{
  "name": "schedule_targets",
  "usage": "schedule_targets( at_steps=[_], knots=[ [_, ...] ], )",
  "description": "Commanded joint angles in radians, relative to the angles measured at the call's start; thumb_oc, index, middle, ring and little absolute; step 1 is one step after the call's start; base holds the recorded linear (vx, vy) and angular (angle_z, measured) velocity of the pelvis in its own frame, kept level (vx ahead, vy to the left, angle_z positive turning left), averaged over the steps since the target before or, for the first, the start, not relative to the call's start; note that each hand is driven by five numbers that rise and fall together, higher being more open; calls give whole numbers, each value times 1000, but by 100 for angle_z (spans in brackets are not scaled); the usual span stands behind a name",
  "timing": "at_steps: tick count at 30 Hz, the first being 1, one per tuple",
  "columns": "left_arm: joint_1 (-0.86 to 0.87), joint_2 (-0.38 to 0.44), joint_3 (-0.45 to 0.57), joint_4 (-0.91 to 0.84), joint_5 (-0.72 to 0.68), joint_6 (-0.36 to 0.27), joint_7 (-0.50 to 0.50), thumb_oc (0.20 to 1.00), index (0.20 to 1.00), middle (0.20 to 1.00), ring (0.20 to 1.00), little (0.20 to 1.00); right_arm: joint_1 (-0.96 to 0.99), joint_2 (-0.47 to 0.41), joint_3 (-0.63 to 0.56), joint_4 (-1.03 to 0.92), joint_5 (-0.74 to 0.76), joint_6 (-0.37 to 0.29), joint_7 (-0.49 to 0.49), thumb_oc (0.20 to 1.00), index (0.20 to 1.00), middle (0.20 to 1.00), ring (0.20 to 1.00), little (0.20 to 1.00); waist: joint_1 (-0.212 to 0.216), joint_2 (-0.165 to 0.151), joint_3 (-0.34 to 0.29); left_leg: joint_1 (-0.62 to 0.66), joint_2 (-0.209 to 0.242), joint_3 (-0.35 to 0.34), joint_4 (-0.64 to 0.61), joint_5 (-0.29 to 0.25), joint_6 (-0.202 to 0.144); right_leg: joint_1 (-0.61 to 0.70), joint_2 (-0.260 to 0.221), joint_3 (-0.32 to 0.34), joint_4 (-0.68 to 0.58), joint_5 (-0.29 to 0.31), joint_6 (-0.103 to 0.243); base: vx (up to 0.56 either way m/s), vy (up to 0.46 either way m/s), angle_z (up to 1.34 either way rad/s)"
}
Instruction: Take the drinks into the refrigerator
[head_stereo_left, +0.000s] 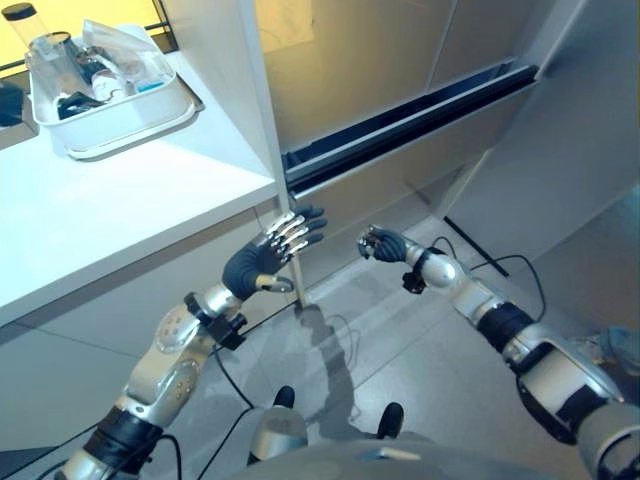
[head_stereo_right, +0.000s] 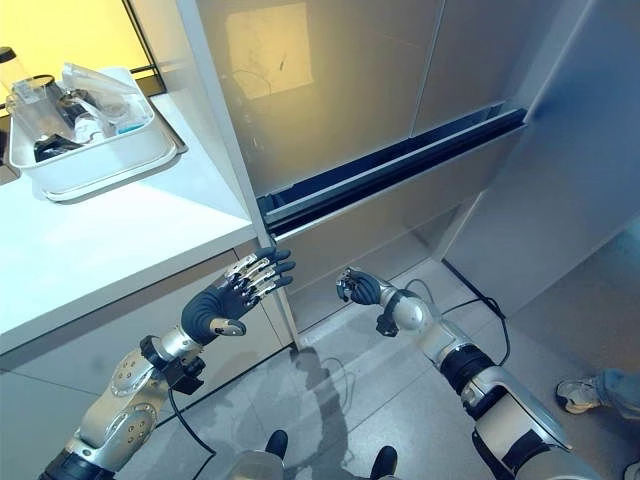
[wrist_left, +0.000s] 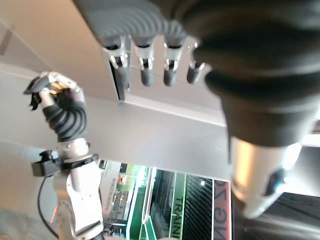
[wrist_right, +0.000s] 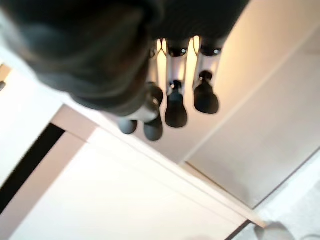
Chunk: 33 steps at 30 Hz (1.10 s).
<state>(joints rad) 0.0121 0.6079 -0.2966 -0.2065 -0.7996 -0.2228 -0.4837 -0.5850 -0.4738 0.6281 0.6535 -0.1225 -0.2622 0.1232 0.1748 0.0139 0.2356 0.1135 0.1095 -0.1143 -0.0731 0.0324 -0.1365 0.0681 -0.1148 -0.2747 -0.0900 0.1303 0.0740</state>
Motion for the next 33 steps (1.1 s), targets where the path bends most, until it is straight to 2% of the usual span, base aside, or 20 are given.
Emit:
schedule_targets(
  at_steps=[1, 16, 17, 18, 23, 28, 30, 31, 33],
  knots=[
    [-24, 7, -9, -24, -8, -52, -7, 1000, 1000, 1000, 1000, 1000, -37, -13, -41, -52, 62, -46, -16, 200, 200, 200, 200, 200, -2, -37, -23, -18, -94, 61, 10, -42, 127, -13, -12, 20, 173, -109, 29, -7, 12, -22],
    [5, 1, 23, -18, 11, -65, 0, 1000, 1000, 1000, 1000, 1000, 68, -9, -96, -84, 104, -50, -16, 200, 200, 200, 200, 200, -28, -42, -34, -1, -98, 99, 4, -49, 130, -11, -8, 68, 144, -91, 34, -13, 11, -11],
    [15, -3, 33, -8, 17, -70, 5, 1000, 1000, 1000, 1000, 1000, 98, -5, -117, -99, 130, -52, -12, 818, 818, 818, 818, 818, -33, -42, -34, 0, -99, 104, 2, -50, 133, -12, -7, 78, 139, -88, 35, -30, 24, -7],
    [21, -6, 37, 2, 25, -72, 10, 1000, 1000, 1000, 1000, 1000, 115, -4, -129, -104, 145, -53, -12, 1000, 1000, 1000, 1000, 1000, -36, -42, -34, 1, -101, 108, 2, -51, 135, -13, -6, 84, 138, -87, 36, -29, 33, -11],
    [49, -18, 70, 49, 93, -103, 41, 1000, 1000, 1000, 1000, 1000, 212, -4, -194, -130, 195, -64, -12, 1000, 1000, 1000, 1000, 1000, -48, -40, -37, 2, -105, 120, 0, -52, 140, -20, -6, 109, 134, -83, 36, -14, 22, -15],
    [89, -41, 110, 166, 229, -159, 90, 1000, 1000, 1000, 1000, 1000, 353, -15, -281, -156, 238, -78, -6, 1000, 1000, 1000, 1000, 1000, -72, -40, -41, 3, -108, 132, -6, -52, 142, -23, -4, 123, 122, -78, 39, -20, 15, -9],
    [99, -63, 115, 312, 353, -192, 149, 1000, 1000, 1000, 1000, 1000, 443, -9, -329, -123, 265, -81, -7, 1000, 1000, 1000, 1000, 1000, -90, -43, -41, 1, -108, 137, -10, -48, 142, -29, -1, 134, 117, -74, 39, -37, 6, -15],
    [97, -64, 111, 317, 356, -195, 152, 1000, 1000, 1000, 1000, 1000, 444, -10, -330, -123, 265, -82, -7, 1000, 1000, 1000, 1000, 1000, -89, -42, -42, 0, -108, 137, -10, -48, 142, -29, -1, 135, 117, -74, 39, -36, 6, -13],
    [98, -88, 116, 434, 408, -204, 188, 1000, 1000, 1000, 1000, 1000, 492, -14, -340, -95, 257, -82, -5, 1000, 1000, 1000, 1000, 1000, -97, -44, -41, -2, -109, 142, -14, -45, 142, -35, 0, 142, 117, -71, 39, -48, 4, -13]
  ],
)
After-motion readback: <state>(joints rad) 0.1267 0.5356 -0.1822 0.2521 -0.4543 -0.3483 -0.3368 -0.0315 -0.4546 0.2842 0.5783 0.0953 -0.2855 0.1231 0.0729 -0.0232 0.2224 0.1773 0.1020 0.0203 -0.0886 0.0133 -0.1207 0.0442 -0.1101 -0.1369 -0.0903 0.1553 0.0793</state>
